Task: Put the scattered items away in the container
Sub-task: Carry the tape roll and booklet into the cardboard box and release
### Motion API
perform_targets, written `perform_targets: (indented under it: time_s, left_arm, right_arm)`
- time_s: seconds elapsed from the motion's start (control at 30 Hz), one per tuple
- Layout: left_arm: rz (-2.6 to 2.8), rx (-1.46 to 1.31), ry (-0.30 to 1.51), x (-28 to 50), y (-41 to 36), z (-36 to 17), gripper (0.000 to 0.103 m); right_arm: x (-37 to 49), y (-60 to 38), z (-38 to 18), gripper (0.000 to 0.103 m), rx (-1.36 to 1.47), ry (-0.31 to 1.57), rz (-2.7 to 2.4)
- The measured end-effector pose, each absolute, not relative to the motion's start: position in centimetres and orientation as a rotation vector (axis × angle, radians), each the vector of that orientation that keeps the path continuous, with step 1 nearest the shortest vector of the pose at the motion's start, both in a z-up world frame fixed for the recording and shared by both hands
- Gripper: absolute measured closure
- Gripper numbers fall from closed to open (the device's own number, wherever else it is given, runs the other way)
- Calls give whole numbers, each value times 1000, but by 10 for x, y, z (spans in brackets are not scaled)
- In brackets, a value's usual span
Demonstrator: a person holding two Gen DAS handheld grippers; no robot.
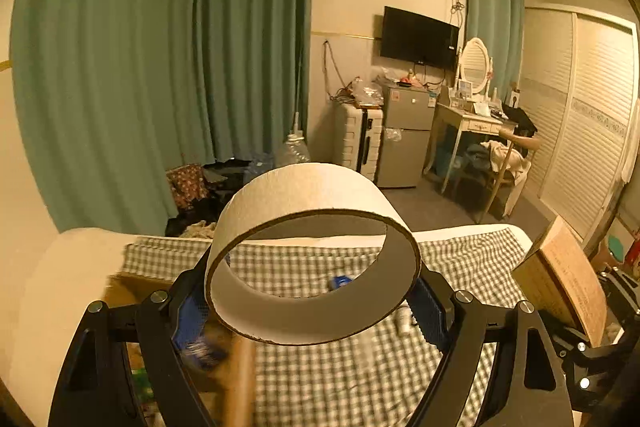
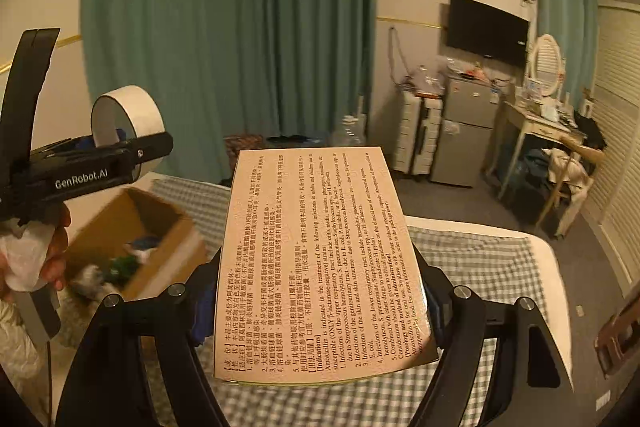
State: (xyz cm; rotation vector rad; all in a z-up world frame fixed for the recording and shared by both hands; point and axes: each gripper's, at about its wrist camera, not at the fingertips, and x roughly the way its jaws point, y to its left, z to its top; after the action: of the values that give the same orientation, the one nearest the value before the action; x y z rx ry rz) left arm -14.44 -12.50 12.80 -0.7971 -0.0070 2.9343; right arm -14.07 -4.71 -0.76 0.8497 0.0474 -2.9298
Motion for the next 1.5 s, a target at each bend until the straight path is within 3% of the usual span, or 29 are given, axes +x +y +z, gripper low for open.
perform_targets:
  time_s: [0.2, 0.53, 0.9, 0.93, 1.0, 1.07, 1.27, 1.5]
  left_arm:
    - [2995, -839, -11, -128, -194, 124, 17]
    - [3045, -1102, -124, -143, -305, 22, 17]
    - [2939, -1252, -115, -157, -331, -57, 14]
    - [2898, -1253, -114, -158, -327, -59, 3]
    - [2858, -1267, -45, -158, -320, -60, 0]
    - [2879, -1231, 54, -152, -312, -59, 0]
    - [2933, -1164, 113, -132, -296, -38, 0]
    - [3085, -1005, 64, -105, -256, 30, 0]
  right_arm:
    - [-147, -121, 0, 26, 854, 44, -2798]
    - [-220, -242, -65, 26, 1043, -9, -2520]
    - [-285, -287, -135, 25, 1232, -156, -2393]
    - [-289, -288, -138, 25, 1246, -189, -2387]
    - [-290, -290, -137, 21, 1227, -243, -2384]
    - [-288, -283, -131, 1, 1155, -294, -2420]
    - [-266, -257, -101, 0, 1042, -310, -2553]
    - [-223, -205, -67, 0, 951, -267, -2685]
